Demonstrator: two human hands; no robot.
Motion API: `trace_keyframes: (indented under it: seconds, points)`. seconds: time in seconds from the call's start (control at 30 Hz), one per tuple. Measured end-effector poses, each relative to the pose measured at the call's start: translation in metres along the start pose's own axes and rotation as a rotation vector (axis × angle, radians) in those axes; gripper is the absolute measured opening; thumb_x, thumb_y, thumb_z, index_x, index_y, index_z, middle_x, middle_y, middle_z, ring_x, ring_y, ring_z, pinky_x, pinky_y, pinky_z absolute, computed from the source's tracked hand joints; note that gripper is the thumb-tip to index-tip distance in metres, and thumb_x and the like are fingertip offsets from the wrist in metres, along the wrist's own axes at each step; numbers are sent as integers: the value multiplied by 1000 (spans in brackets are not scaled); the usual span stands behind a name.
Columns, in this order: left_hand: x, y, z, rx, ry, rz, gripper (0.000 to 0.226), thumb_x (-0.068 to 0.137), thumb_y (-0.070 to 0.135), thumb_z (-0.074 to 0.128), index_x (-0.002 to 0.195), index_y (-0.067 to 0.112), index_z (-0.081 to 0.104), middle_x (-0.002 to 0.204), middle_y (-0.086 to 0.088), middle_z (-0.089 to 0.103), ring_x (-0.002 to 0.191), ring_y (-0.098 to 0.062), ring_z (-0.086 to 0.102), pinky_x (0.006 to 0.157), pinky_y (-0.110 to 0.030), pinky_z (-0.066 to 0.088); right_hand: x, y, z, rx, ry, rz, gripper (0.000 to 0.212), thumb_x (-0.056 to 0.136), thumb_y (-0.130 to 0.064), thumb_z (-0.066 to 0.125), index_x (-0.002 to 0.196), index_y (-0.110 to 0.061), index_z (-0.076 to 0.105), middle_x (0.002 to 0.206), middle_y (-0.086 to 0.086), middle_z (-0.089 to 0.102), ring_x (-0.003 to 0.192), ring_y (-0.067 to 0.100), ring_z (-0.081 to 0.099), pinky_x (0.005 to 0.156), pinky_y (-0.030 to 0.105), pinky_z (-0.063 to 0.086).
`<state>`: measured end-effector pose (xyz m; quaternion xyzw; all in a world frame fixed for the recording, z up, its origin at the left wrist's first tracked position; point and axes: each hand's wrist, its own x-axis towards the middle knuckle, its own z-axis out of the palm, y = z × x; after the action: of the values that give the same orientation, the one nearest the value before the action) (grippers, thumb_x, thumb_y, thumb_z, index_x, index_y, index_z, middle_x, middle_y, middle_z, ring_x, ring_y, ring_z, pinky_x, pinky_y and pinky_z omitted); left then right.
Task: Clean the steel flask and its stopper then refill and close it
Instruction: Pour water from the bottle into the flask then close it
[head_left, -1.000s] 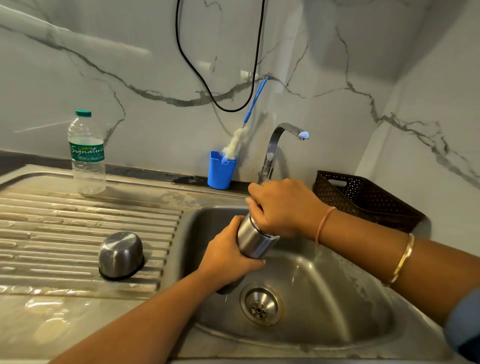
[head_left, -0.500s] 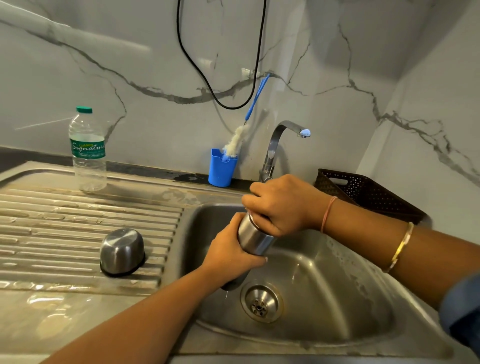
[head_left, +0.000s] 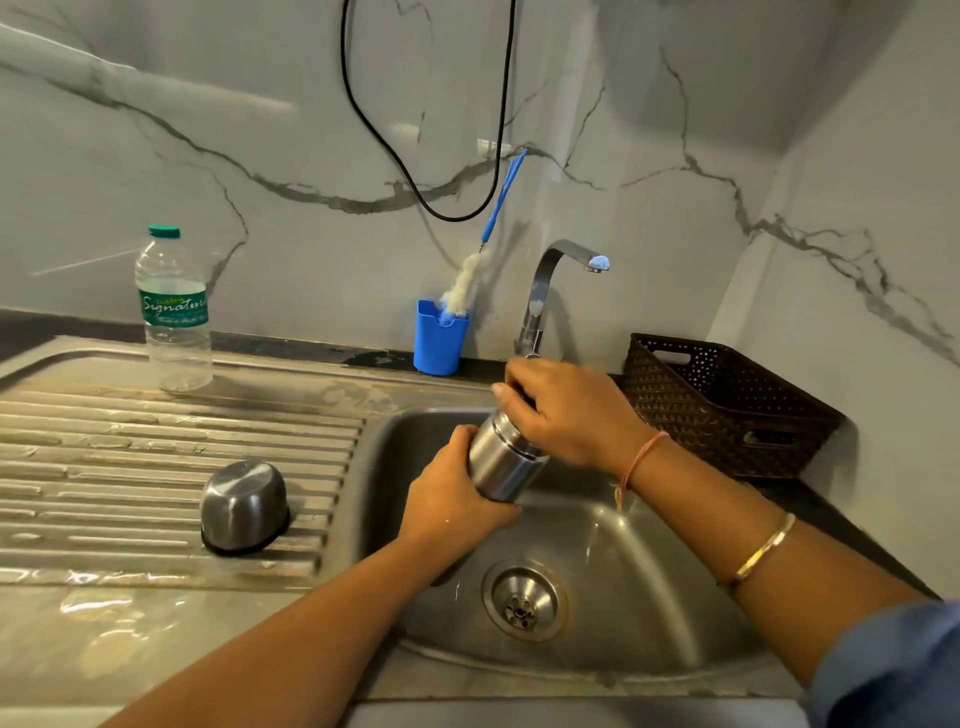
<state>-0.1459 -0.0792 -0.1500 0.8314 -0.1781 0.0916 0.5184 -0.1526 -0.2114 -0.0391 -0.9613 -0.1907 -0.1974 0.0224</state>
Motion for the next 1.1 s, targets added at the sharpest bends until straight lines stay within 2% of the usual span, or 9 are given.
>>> trace_keyframes:
  seconds: [0.17,0.3,0.37,0.5,0.67,0.8,0.9,1.0,1.1]
  points:
    - [8,-6,-6,-148,45,-153,69,61,26,85,113,33,40,101,11,57,91,-6,58,74,-21,48,7,6,-18,1037,38,430,54,96,-55,25,116,-12,52,104,13,64,88,22,62,76,35,52]
    - [14,-13,-5,-238,114,-291,74,61,24,85,121,22,42,104,4,59,93,-13,60,81,-32,52,-12,2,15,630,-320,474,69,84,-68,38,134,-20,41,126,4,54,109,20,54,85,30,41]
    - [14,-15,-5,-273,121,-359,74,60,25,85,121,19,43,101,1,61,90,-15,62,80,-35,54,-21,-6,34,774,-414,486,76,85,-61,47,146,-20,26,126,2,52,108,14,51,89,24,38]
    - [12,-8,-3,-218,65,-314,63,63,25,84,112,21,44,94,2,63,84,-13,64,76,-34,56,-21,-14,56,1090,-320,450,63,87,-44,58,139,-24,29,121,-7,55,98,-1,54,82,14,42]
    - [11,-3,0,-183,-23,-234,58,66,15,82,109,19,43,93,6,61,80,-3,62,61,-14,45,-25,-18,83,1342,-33,533,45,82,-24,70,119,-23,45,110,-1,63,97,9,63,82,22,51]
    - [14,-4,0,-154,-118,-201,62,61,18,85,112,17,50,102,0,64,86,-9,66,66,-15,52,-29,-13,87,1377,98,572,40,75,-19,77,105,-23,52,101,-1,66,94,16,66,80,27,54]
    - [18,-3,-12,46,-279,-218,70,55,41,84,114,23,50,117,-3,56,106,-18,60,87,-33,53,-32,-15,91,1267,173,609,43,70,-24,81,102,-22,52,95,-2,67,89,14,66,78,30,55]
    - [21,5,-37,573,-492,-190,93,66,58,74,144,27,33,150,-9,29,141,-33,20,114,-50,24,-33,-13,96,1092,191,653,50,65,-36,83,100,-21,51,90,-5,67,84,13,65,79,36,55]
    - [20,24,-74,977,-401,-215,94,76,64,62,151,27,20,160,-9,8,145,-38,-6,116,-56,4,-33,-6,97,1007,169,680,52,63,-44,82,98,-24,50,88,-6,65,82,13,65,80,40,55]
